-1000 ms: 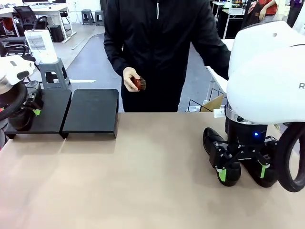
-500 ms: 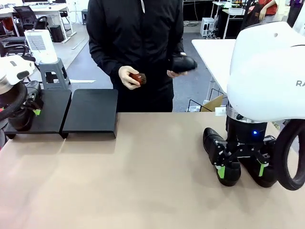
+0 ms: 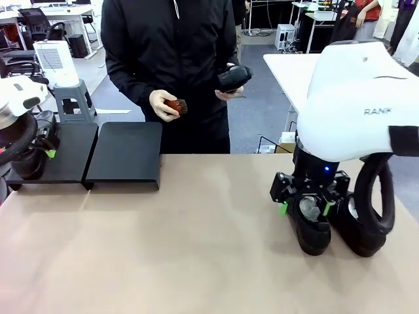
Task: Organize the shoes by placing them on the stand.
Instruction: Pick up one Shoe and place it in the middle of the table.
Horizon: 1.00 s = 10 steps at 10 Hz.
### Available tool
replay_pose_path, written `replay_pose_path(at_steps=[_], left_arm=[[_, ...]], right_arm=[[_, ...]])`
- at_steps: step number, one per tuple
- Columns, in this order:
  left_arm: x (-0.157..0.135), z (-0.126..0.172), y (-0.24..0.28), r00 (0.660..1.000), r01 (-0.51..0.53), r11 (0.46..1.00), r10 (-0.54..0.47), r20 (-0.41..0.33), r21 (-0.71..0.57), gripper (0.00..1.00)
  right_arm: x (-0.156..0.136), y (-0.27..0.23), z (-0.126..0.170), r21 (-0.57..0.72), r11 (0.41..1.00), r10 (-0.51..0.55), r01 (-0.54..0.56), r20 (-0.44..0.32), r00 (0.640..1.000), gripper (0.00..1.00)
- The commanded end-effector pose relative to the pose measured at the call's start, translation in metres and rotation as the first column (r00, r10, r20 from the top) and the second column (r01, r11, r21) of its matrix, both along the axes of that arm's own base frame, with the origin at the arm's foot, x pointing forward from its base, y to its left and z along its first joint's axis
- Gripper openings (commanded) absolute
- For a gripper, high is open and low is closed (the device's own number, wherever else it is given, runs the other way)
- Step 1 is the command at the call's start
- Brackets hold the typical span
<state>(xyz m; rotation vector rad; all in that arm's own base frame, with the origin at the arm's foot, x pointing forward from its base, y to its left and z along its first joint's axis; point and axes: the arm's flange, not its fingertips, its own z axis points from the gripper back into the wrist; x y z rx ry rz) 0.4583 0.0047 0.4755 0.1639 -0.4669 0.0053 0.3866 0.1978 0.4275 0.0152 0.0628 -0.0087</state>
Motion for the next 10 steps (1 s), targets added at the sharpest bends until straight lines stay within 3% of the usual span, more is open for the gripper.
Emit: replay_pose_path(at_steps=[1,6,10], left_arm=[[0.000,-0.001,-0.001,1.000,-0.014,1.000,0.014,0.009,0.009,1.00],[0.000,-0.001,-0.001,1.000,-0.014,1.000,0.014,0.009,0.009,1.00],[0.000,-0.001,-0.001,1.000,-0.014,1.000,0.014,0.009,0.009,1.00]], right_arm=[[0.026,-0.001,-0.016,0.044,0.997,0.063,-0.064,0.014,0.998,1.00],[0.056,-0.008,-0.057,0.079,0.991,0.101,-0.104,0.050,0.994,1.00],[0.059,-0.006,-0.085,0.076,0.993,0.092,-0.095,0.036,0.995,1.00]])
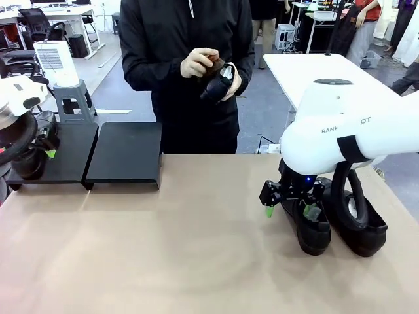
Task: Organize the shoes by placing them on the stand.
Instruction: Pick up one Shoe and place it in the middle of the table.
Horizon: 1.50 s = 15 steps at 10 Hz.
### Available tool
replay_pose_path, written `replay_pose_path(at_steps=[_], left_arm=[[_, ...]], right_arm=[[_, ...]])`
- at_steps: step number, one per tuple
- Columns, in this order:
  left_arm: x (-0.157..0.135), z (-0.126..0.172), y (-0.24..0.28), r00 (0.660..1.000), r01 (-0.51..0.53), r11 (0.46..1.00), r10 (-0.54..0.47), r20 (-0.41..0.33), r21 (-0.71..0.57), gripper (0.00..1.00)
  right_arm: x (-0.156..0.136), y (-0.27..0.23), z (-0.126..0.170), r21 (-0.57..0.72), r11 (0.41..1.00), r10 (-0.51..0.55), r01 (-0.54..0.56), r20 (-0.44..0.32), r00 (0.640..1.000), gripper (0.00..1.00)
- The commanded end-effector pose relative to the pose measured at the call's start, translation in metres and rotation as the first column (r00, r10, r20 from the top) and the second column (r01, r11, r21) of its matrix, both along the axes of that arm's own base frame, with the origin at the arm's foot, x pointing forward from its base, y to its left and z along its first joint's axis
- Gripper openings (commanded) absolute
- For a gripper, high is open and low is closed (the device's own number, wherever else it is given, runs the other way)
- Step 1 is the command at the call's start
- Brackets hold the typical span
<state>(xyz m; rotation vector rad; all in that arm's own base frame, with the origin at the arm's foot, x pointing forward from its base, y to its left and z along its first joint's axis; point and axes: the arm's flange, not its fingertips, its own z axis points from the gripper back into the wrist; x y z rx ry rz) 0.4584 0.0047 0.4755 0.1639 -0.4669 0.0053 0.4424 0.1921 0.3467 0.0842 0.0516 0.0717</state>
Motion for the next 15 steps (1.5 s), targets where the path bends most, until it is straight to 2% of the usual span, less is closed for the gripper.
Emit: replay_pose_path(at_steps=[1,3,5,8,9,13,14,15], left_arm=[[0.000,-0.001,-0.001,1.000,-0.014,1.000,0.014,0.009,0.009,1.00],[0.000,-0.001,-0.001,1.000,-0.014,1.000,0.014,0.009,0.009,1.00],[0.000,-0.001,-0.001,1.000,-0.014,1.000,0.014,0.009,0.009,1.00],[0.000,-0.001,-0.001,1.000,-0.014,1.000,0.014,0.009,0.009,1.00],[0.000,-0.001,-0.001,1.000,-0.014,1.000,0.014,0.009,0.009,1.00],[0.000,-0.001,-0.001,1.000,-0.014,1.000,0.014,0.009,0.009,1.00],[0.000,-0.001,-0.001,1.000,-0.014,1.000,0.014,0.009,0.009,1.00],[0.000,-0.001,-0.001,1.000,-0.014,1.000,0.014,0.009,0.009,1.00]], right_arm=[[0.003,-0.002,-0.008,-0.004,1.000,0.016,-0.016,0.043,0.999,1.00],[0.003,-0.005,-0.012,-0.034,0.999,0.024,-0.022,0.065,0.998,0.98],[0.000,-0.005,-0.013,-0.047,0.999,0.007,-0.005,0.053,0.999,0.60],[-0.002,-0.007,-0.011,-0.099,0.995,-0.021,0.030,0.090,0.996,0.03],[-0.002,-0.006,-0.010,-0.107,0.994,-0.023,0.033,0.093,0.995,0.00],[-0.003,-0.012,-0.007,-0.146,0.987,-0.054,0.068,0.100,0.994,0.00],[-0.004,-0.013,-0.005,-0.139,0.986,-0.080,0.092,0.094,0.992,0.00],[-0.004,-0.013,-0.001,-0.121,0.982,-0.138,0.143,0.053,0.989,0.00]])
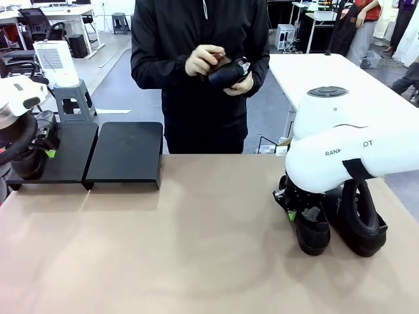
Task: Organize the shoes by placing them on the stand.
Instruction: Pick up one Shoe and place it in the middle of the table.
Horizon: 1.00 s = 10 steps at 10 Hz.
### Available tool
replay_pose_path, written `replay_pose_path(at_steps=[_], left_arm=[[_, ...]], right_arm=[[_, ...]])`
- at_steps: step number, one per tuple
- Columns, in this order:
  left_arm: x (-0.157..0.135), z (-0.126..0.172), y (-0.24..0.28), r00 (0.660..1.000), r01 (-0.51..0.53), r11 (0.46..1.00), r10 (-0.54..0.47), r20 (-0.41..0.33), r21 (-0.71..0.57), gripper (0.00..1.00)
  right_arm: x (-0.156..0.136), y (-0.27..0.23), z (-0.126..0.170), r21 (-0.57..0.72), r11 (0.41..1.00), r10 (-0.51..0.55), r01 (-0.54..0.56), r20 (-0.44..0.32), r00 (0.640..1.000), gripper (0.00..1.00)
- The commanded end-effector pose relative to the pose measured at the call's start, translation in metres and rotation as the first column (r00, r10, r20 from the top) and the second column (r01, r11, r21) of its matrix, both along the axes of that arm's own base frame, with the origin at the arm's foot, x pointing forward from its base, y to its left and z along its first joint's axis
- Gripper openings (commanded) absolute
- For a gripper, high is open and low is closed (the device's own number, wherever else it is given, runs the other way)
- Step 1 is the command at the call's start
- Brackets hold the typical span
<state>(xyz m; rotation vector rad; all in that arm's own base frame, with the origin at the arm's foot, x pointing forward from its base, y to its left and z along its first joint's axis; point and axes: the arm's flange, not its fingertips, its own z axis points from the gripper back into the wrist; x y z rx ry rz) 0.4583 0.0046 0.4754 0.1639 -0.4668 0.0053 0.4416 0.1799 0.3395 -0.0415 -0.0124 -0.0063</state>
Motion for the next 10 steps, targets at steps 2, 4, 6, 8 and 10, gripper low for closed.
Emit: replay_pose_path(at_steps=[2,4,6,8,10], left_arm=[[0.000,-0.001,-0.001,1.000,-0.014,1.000,0.014,0.009,0.009,1.00],[0.000,-0.001,-0.001,1.000,-0.014,1.000,0.014,0.009,0.009,1.00],[0.000,-0.001,-0.001,1.000,-0.014,1.000,0.014,0.009,0.009,1.00],[0.000,-0.001,-0.001,1.000,-0.014,1.000,0.014,0.009,0.009,1.00],[0.000,-0.001,-0.001,1.000,-0.014,1.000,0.014,0.009,0.009,1.00]], right_arm=[[-0.024,0.012,0.044,0.106,0.988,-0.113,0.110,0.020,0.993,0.00],[-0.066,0.057,0.091,0.230,0.972,-0.071,0.051,0.079,0.994,0.00],[-0.093,0.120,0.095,0.257,0.964,0.061,-0.067,0.035,0.998,0.00],[-0.106,0.179,0.068,0.273,0.956,0.122,-0.112,-0.017,0.992,0.00],[-0.099,0.209,0.049,0.299,0.950,0.085,-0.094,0.043,0.995,0.00]])
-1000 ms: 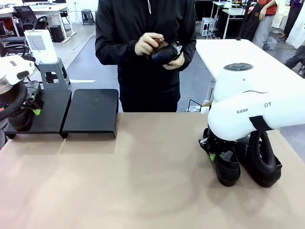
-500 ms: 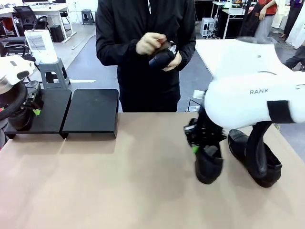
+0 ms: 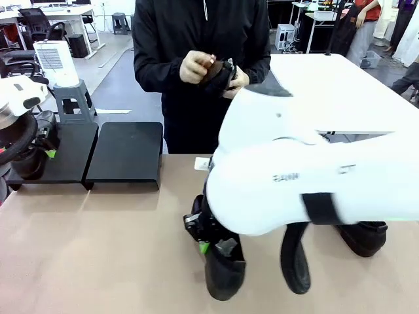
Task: Organize the shoes by placing them on the stand.
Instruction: Pick up one Shoe and place it in the middle of the table.
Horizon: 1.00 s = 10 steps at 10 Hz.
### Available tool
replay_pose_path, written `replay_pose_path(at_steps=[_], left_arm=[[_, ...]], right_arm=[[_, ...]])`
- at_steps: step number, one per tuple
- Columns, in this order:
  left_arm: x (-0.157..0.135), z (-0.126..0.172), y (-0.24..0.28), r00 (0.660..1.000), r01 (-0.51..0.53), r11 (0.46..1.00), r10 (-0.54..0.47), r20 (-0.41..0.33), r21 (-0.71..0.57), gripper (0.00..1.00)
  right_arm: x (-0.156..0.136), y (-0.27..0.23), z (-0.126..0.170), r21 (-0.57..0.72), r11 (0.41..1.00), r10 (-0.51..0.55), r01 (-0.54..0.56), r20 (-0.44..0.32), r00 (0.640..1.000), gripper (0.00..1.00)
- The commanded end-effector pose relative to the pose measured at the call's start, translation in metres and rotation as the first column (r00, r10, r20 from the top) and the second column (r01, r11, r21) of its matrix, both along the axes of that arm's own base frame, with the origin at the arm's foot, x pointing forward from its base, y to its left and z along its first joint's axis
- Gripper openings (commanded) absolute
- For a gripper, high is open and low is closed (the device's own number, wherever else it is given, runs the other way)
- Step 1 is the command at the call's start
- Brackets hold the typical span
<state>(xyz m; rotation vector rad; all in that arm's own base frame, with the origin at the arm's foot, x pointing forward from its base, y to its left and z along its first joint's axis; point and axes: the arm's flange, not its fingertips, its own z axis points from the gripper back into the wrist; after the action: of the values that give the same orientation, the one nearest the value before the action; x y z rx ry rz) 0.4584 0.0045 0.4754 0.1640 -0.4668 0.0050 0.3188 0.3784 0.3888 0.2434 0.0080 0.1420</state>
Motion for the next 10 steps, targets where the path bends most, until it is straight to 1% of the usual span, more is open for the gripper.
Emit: replay_pose_path(at_steps=[1,2,4,7,9,10], left_arm=[[0.000,-0.001,0.000,1.000,-0.014,1.000,0.014,0.009,0.009,1.00],[0.000,-0.001,0.000,1.000,-0.014,1.000,0.014,0.009,0.009,1.00],[0.000,-0.001,0.000,1.000,-0.014,1.000,0.014,0.009,0.009,1.00],[0.000,-0.001,0.000,1.000,-0.014,1.000,0.014,0.009,0.009,1.00],[0.000,-0.001,0.000,1.000,-0.014,1.000,0.014,0.009,0.009,1.00],[0.000,-0.001,0.000,1.000,-0.014,1.000,0.014,0.009,0.009,1.00]], right_arm=[[0.031,0.017,-0.009,0.053,0.993,-0.106,0.103,0.056,0.993,0.00],[0.037,0.019,-0.015,0.070,0.985,-0.162,0.158,0.053,0.985,0.06],[0.048,0.022,-0.022,0.078,0.968,-0.245,0.240,0.064,0.967,0.43],[0.052,0.017,-0.020,0.104,0.969,-0.231,0.224,0.054,0.972,0.98],[0.043,-0.015,0.013,0.149,0.968,-0.210,0.202,0.041,0.977,1.00],[0.037,-0.037,0.031,0.190,0.968,-0.170,0.165,0.007,0.985,1.00]])
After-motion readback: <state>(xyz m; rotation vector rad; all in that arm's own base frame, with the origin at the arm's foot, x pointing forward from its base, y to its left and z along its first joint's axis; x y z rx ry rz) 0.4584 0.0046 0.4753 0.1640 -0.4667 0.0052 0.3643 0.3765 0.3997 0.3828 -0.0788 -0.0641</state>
